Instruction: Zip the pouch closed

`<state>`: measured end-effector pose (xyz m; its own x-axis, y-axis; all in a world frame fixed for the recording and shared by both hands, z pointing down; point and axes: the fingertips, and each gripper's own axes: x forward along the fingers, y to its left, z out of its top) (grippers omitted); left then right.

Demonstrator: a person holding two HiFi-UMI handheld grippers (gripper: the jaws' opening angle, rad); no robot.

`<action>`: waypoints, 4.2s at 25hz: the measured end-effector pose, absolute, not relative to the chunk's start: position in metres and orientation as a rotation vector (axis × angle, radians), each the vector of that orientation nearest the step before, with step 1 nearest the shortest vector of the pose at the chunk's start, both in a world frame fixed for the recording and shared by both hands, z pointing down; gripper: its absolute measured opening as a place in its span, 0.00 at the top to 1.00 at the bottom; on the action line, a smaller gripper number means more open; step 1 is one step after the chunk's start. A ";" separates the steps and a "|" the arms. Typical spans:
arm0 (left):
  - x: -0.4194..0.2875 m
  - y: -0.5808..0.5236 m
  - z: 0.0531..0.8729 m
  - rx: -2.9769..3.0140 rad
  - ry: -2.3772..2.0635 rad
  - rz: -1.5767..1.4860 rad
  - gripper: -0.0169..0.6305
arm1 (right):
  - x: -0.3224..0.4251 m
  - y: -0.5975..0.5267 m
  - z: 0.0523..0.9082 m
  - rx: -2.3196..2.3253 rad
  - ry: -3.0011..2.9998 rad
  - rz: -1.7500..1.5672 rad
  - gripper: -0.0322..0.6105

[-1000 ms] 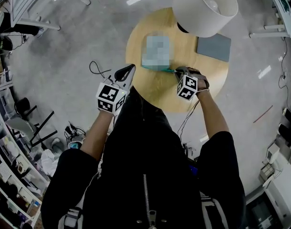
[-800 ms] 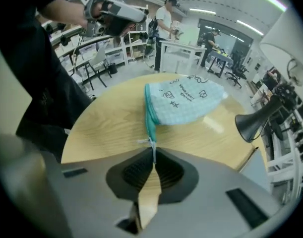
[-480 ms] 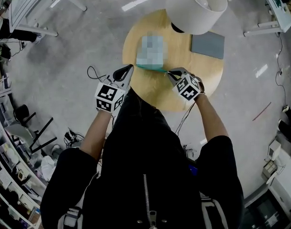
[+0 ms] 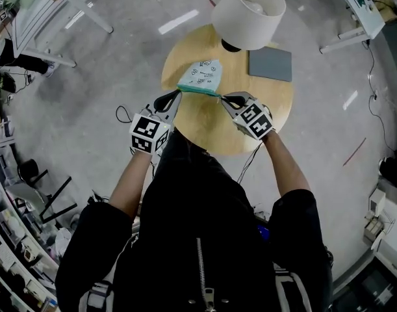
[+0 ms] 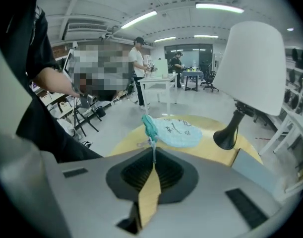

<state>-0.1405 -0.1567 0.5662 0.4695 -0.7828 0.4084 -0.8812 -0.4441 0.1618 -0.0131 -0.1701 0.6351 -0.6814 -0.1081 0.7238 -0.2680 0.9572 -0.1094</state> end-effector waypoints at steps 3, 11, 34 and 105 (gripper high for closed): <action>-0.135 -0.161 0.556 2.404 -1.400 0.382 0.96 | -0.011 -0.173 0.617 0.305 -2.350 0.287 0.93; -0.111 -0.167 0.536 2.488 -1.367 0.374 0.96 | 0.000 -0.180 0.574 0.434 -2.431 0.416 0.93; 0.015 -0.167 0.504 2.948 -1.015 0.605 0.69 | 0.047 -0.177 0.508 0.564 -2.490 0.620 0.93; 0.024 -0.157 0.507 2.980 -0.978 0.600 0.96 | 0.042 -0.125 0.518 0.494 -2.490 0.736 0.93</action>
